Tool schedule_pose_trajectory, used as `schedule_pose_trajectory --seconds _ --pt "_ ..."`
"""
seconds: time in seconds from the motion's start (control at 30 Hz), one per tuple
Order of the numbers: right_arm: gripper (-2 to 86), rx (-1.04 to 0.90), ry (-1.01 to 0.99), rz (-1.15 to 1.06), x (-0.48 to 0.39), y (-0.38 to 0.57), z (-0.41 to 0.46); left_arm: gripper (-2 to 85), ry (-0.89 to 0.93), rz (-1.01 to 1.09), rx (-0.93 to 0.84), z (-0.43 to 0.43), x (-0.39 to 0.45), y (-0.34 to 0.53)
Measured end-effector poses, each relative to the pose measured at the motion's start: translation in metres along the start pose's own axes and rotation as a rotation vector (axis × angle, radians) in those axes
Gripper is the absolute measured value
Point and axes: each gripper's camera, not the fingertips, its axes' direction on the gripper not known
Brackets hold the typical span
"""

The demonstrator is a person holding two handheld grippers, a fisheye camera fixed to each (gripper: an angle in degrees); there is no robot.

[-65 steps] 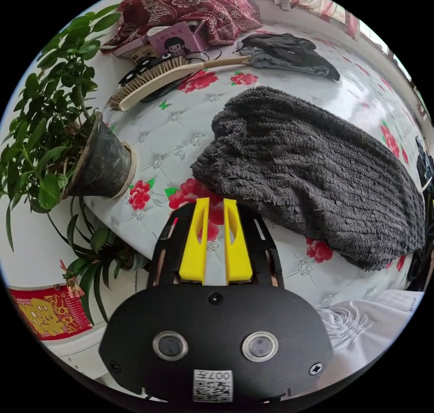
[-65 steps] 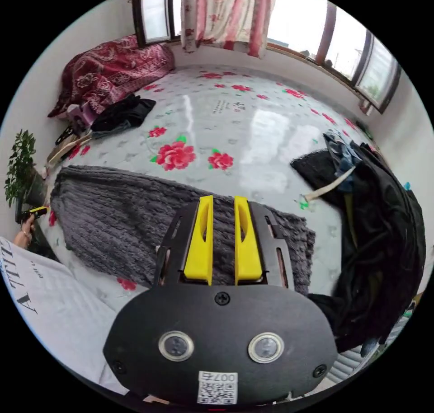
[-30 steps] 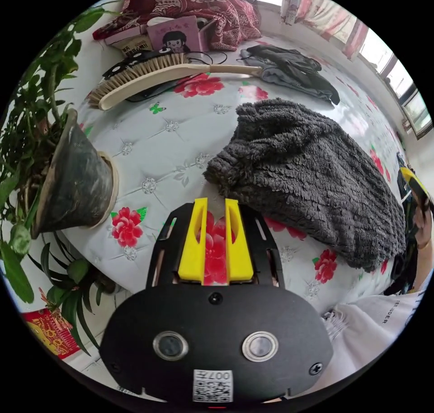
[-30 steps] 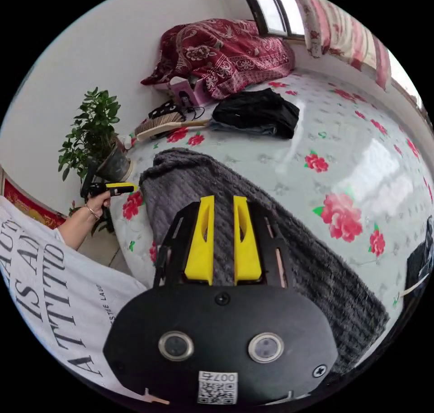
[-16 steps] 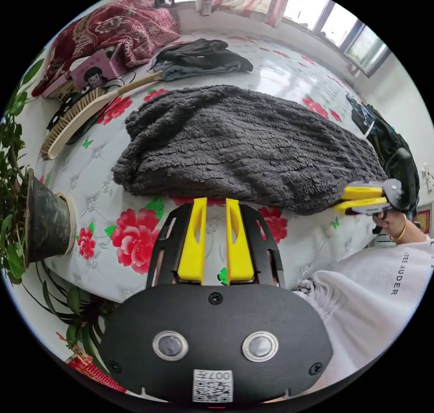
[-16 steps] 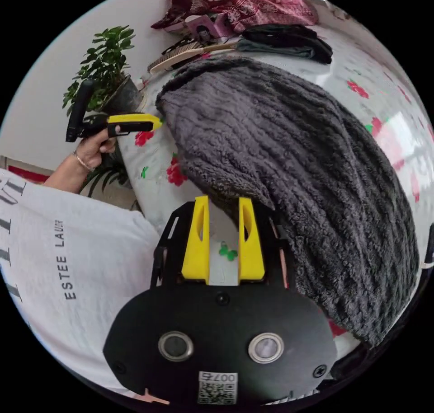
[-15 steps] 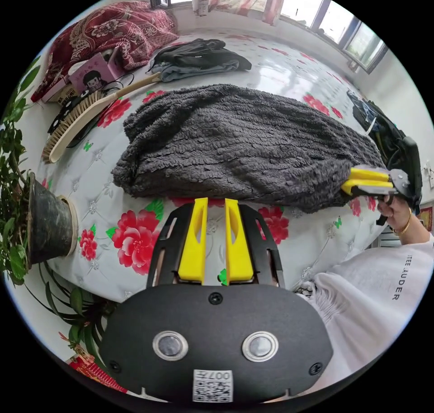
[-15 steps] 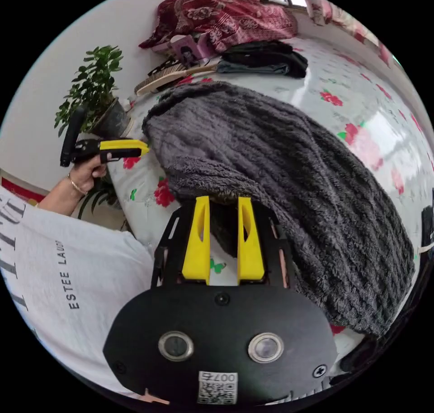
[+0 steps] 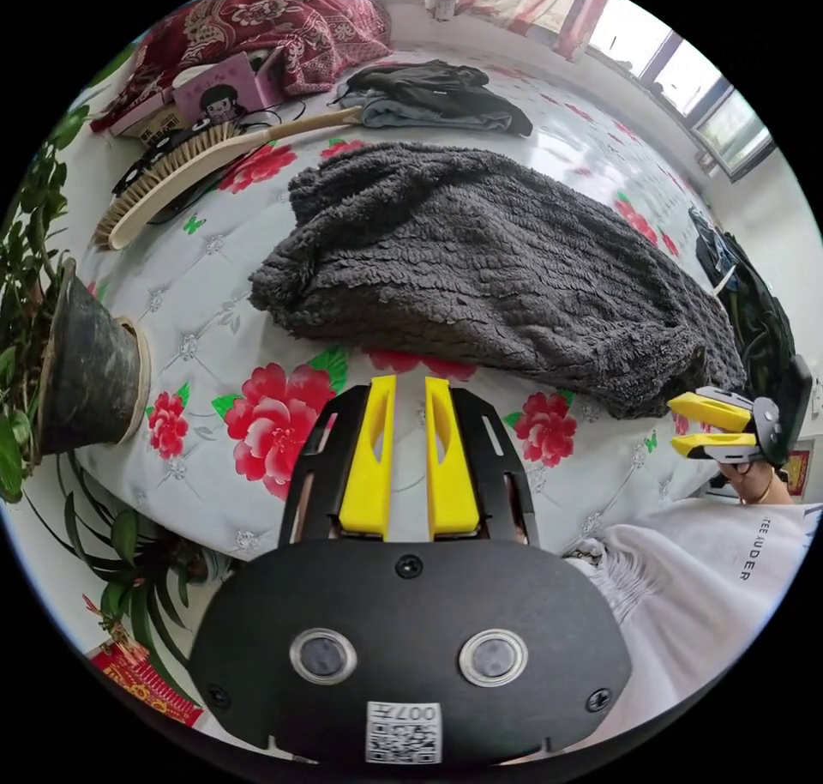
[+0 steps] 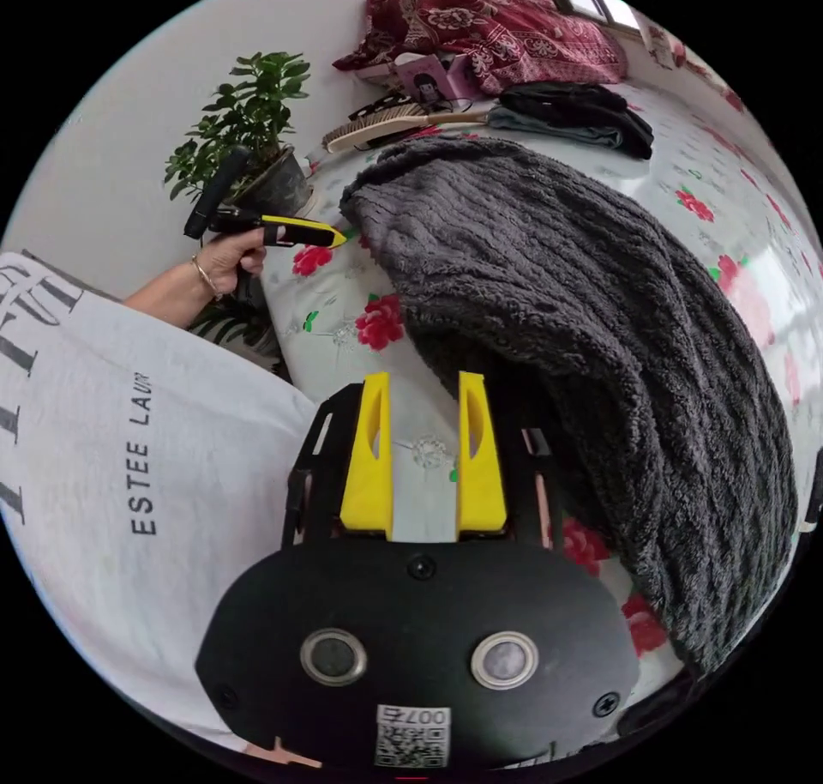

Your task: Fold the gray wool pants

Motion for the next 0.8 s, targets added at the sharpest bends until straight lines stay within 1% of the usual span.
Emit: schedule_pose_trajectory --seconds 0.07,0.13,0.2,0.23,0.27,0.3,0.33,0.4,0.5,0.6,0.7,0.73,0.8 --pt "10.1 0.01 0.118 -0.016 0.002 -0.017 0.014 6.4 0.027 -0.046 -0.003 0.003 -0.018 0.003" --pt "9.8 0.002 0.141 -0.009 0.008 -0.035 0.026 7.0 0.057 -0.103 -0.005 0.006 -0.034 0.004" --pt "8.7 -0.053 0.1 -0.011 0.013 -0.052 0.045 7.9 0.121 -0.175 -0.004 0.009 -0.054 0.005" --pt "7.4 -0.113 0.037 0.008 0.014 -0.06 0.057 8.5 0.169 -0.222 -0.002 0.012 -0.067 0.006" --pt "6.3 -0.132 -0.042 -0.003 0.008 -0.063 0.062 9.0 0.209 -0.265 -0.009 0.015 -0.079 0.007" --pt "5.9 -0.129 -0.065 -0.023 0.002 -0.062 0.063 9.1 0.226 -0.284 -0.013 0.017 -0.085 0.008" --pt "5.4 -0.146 -0.06 -0.071 -0.009 -0.056 0.067 9.4 0.254 -0.312 -0.014 0.019 -0.096 0.01" --pt "5.3 -0.157 0.021 -0.118 -0.019 -0.043 0.07 9.6 0.268 -0.347 -0.003 0.02 -0.11 0.014" --pt "6.6 -0.096 -0.013 -0.112 -0.018 -0.028 0.056 10.6 0.301 -0.39 0.007 0.023 -0.128 0.02" --pt "7.6 -0.057 0.076 -0.049 -0.007 -0.027 0.055 11.6 0.366 -0.429 0.025 0.027 -0.14 0.022" --pt "5.9 -0.142 0.024 -0.045 0.004 -0.046 0.086 13.3 0.426 -0.45 0.034 0.033 -0.143 0.017" --pt "4.6 -0.222 0.001 -0.053 0.004 -0.052 0.1 13.5 0.461 -0.466 0.04 0.036 -0.144 0.013" --pt "3.4 -0.213 -0.048 -0.13 -0.008 -0.05 0.099 13.1 0.501 -0.511 0.035 0.043 -0.148 0.009"
